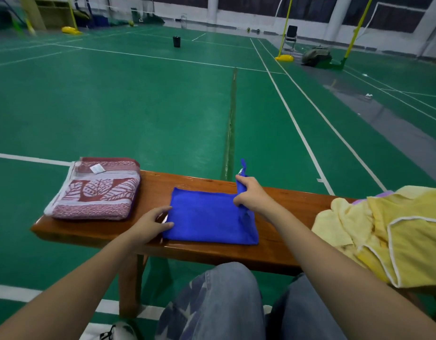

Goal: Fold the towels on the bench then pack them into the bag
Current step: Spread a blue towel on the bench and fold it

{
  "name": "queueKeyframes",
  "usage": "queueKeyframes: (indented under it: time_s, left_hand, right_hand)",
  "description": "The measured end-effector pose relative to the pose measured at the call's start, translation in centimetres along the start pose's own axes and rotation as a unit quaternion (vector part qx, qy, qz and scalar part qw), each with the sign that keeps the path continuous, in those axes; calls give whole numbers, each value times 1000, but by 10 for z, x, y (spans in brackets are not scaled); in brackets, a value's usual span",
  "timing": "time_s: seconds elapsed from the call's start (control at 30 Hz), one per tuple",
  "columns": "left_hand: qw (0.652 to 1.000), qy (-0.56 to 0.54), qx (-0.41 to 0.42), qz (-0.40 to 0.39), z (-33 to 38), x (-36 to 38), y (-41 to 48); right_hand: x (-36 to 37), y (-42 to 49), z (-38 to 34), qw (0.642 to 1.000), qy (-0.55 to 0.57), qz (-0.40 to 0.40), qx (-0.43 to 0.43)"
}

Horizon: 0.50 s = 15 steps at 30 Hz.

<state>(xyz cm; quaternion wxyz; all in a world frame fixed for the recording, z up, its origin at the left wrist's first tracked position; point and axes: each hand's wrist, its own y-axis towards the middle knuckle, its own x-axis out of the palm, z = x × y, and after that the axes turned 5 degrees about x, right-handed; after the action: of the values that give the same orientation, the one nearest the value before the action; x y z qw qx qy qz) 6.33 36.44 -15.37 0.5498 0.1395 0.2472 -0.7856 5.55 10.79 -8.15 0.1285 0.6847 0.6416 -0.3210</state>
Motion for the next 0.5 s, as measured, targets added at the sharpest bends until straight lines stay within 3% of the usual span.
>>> queueKeyframes:
  time_s: [0.23, 0.5]
  left_hand:
    - [995, -93, 14, 37, 2, -5, -7]
    - [984, -159, 5, 75, 5, -9, -12]
  right_hand:
    - [79, 11, -29, 995, -56, -84, -16]
    - [132, 21, -32, 986, -113, -118, -24]
